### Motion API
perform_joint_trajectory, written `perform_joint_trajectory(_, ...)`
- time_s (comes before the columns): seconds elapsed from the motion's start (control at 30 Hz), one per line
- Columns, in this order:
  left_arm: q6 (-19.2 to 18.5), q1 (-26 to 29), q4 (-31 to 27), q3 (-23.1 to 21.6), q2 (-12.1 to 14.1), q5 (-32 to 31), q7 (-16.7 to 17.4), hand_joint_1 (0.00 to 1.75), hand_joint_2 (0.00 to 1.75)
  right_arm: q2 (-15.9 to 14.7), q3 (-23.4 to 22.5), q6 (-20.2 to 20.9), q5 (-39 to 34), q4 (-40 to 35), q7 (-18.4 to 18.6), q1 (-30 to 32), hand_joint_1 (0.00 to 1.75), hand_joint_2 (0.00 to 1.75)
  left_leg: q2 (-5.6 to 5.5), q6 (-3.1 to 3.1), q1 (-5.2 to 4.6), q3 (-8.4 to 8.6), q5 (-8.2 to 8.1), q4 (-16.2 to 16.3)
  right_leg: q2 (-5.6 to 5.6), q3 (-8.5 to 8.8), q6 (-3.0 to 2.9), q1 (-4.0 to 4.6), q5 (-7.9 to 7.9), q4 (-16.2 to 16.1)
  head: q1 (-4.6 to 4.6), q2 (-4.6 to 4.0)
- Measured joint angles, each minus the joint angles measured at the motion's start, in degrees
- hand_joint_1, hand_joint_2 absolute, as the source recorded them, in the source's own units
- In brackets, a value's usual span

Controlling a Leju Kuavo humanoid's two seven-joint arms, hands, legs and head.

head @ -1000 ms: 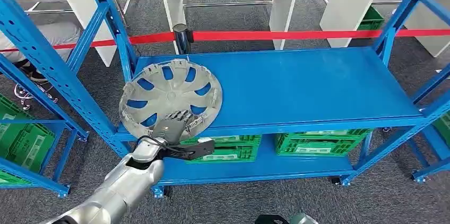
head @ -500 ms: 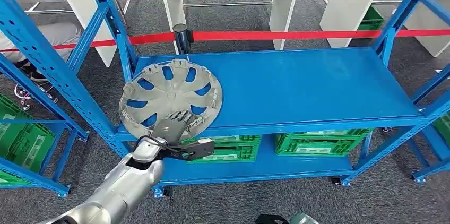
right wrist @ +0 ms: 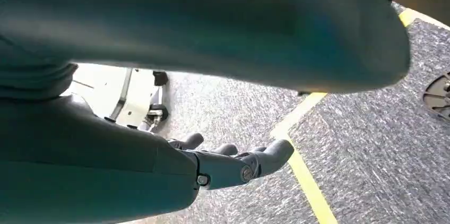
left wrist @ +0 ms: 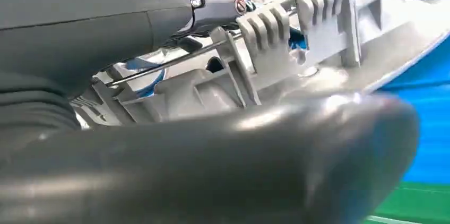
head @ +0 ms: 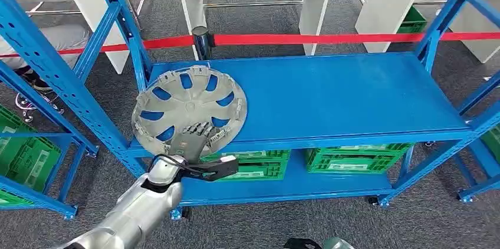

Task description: Take the parts from the cabinet and place them on the table.

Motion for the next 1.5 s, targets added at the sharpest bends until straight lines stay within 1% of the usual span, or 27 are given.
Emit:
perform_joint_trajectory(0.23,-5.92,-0.78,0.04,-2.27,0.72,-3.04,1.09,0.0,0.0,0.0,-0.04,0.0,0.66,0.0,0.0,-0.03,0.0,0.0,-0.01,0.03,0.0,-0.2,-0.11,-0.01,-0.01,0.24,0.03,0.0,-0.13,-0.01,0.0,0.0)
perform_joint_trajectory(0.4,-10.45,-1.58,0.02,-3.65,1.18,-3.82,1.11,0.0,0.0,0.0,-0.09,0.0,0.92,0.0,-0.09,-0.03,0.0,0.0,0.0,0.06,0.0,0.49,-0.44,-0.05,-0.02,1.01,0.04,0.0,-0.49,-0.02,0.0,0.0)
perform_joint_trajectory(0.6,-12.72,-1.75,0.02,-4.11,1.51,-3.87,1.16,0.0,0.0,0.2,-0.96,0.0,0.63,0.0,-0.15,0.04,0.0,0.0,-0.01,0.09,0.01,0.98,-0.63,-0.05,-0.03,1.5,0.06,0.01,-0.67,-0.02,0.0,0.0)
perform_joint_trajectory(0.8,-15.19,-2.09,0.02,-5.73,1.51,-6.27,1.42,0.0,0.0,0.52,-1.53,0.0,0.48,0.0,-0.15,0.69,0.0,0.0,-0.02,0.08,0.01,1.63,-0.98,-0.08,-0.05,2.15,0.08,0.01,-1.05,-0.03,0.0,0.0)
perform_joint_trajectory(0.9,-15.52,-2.28,-0.02,-7.1,1.51,-8.7,0.85,0.0,0.0,0.55,-1.66,0.0,0.48,0.0,-0.15,0.78,0.0,0.0,0.0,0.13,0.01,1.99,-1.14,-0.08,-0.05,2.49,0.09,0.01,-1.21,-0.03,0.0,0.0)
perform_joint_trajectory(1.0,-15.25,-2.66,-0.04,-10.01,1.53,-12.96,0.74,0.0,0.0,0.55,-2.08,0.0,0.24,0.0,-0.31,0.87,0.0,0.0,-0.01,0.14,0.01,2.32,-1.32,-0.08,-0.05,2.84,0.09,0.01,-1.45,-0.03,0.0,0.0)
perform_joint_trajectory(1.1,-13.77,-2.76,-0.04,-13.45,1.62,-16.64,1.79,0.0,0.0,0.55,-2.58,0.0,0.04,0.0,-0.5,1.01,0.0,0.0,-0.02,0.18,0.01,2.65,-1.46,-0.08,-0.05,3.18,0.13,0.02,-1.6,-0.03,0.0,0.0)
perform_joint_trajectory(1.2,-13.46,-2.78,-0.02,-16.21,1.7,-18.2,3.25,0.0,0.0,0.55,-2.88,0.0,-0.04,0.0,-0.7,1.03,0.0,0.0,-0.02,0.16,0.01,2.84,-1.67,-0.08,-0.05,3.37,0.15,0.02,-1.79,-0.02,0.0,0.0)
perform_joint_trajectory(1.33,-13.46,-2.96,-0.02,-18.36,1.77,-19.47,4.24,0.0,0.0,0.55,-2.95,0.0,0.0,0.0,-0.87,1.07,0.0,0.0,-0.05,0.23,0.0,3.11,-1.9,-0.08,-0.07,3.66,0.16,0.01,-2.05,-0.03,0.0,0.0)
perform_joint_trajectory(1.4,-13.07,-2.94,-0.02,-19.45,1.81,-20.63,5.44,0.0,0.0,0.55,-2.99,0.0,0.04,0.0,-0.92,1.09,0.0,0.0,-0.03,0.24,0.0,3.36,-2.08,-0.08,-0.07,3.9,0.17,0.01,-2.21,-0.03,0.0,0.0)
perform_joint_trajectory(1.5,-11.23,-2.56,-0.02,-21.2,1.92,-21.88,9.53,0.0,0.0,0.55,-3.54,0.0,-0.33,0.0,-1.57,1.47,0.0,0.0,-0.02,0.22,0.0,3.53,-2.16,-0.08,-0.05,4.05,0.19,0.02,-2.28,-0.03,0.0,0.0)
